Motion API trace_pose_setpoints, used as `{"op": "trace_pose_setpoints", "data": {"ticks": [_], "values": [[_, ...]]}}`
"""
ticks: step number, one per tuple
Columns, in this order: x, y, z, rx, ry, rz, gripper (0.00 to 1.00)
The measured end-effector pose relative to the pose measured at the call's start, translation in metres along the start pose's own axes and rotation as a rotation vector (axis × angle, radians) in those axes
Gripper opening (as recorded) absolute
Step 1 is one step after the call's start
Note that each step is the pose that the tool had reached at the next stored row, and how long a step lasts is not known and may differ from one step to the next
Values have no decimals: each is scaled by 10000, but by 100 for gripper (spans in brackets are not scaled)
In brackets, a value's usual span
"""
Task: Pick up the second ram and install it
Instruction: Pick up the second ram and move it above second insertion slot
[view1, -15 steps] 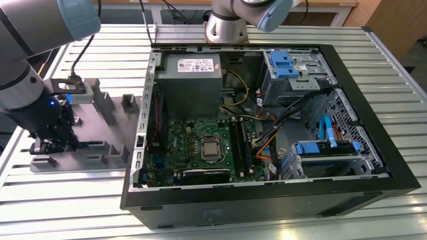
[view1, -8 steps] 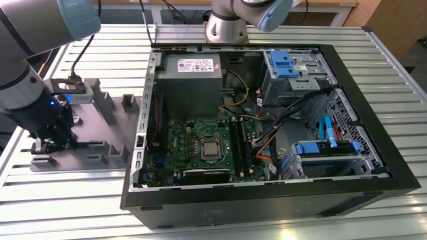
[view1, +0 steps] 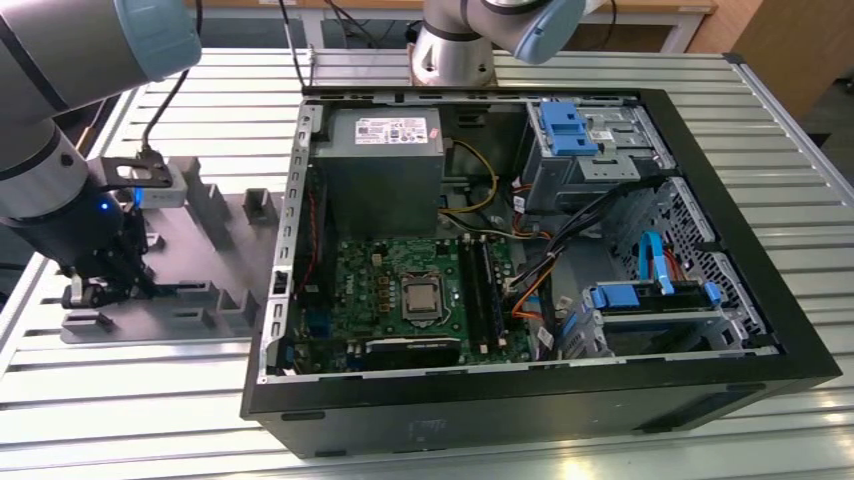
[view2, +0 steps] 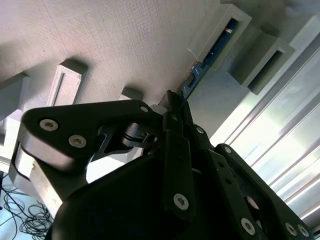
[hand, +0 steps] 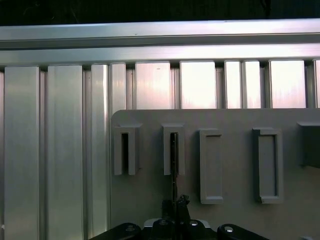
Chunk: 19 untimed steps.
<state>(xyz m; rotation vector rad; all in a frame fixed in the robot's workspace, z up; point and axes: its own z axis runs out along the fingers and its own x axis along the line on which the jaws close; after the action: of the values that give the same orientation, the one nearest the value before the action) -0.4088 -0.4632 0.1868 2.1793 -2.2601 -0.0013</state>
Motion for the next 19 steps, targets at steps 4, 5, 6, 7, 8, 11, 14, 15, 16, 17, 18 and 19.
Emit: {"op": "trace_pose_setpoints", "data": {"ticks": [4, 5, 6, 7, 8, 11, 14, 15, 16, 17, 18, 19], "values": [[0, 0, -29, -1, 5, -1, 14], [0, 0, -40, -1, 8, 0, 14], [0, 0, -52, 0, 11, 0, 14], [0, 0, -67, 0, 14, 0, 14], [0, 0, -81, 0, 18, 0, 14], [0, 0, -133, 0, 26, 0, 14], [0, 0, -196, 0, 29, 0, 14], [0, 1, -220, 0, 30, 0, 14], [0, 1, -244, 1, 29, 0, 14], [0, 1, -271, 1, 29, 0, 14], [0, 1, -295, 0, 30, 0, 14], [0, 1, -319, 0, 30, 0, 14]]}}
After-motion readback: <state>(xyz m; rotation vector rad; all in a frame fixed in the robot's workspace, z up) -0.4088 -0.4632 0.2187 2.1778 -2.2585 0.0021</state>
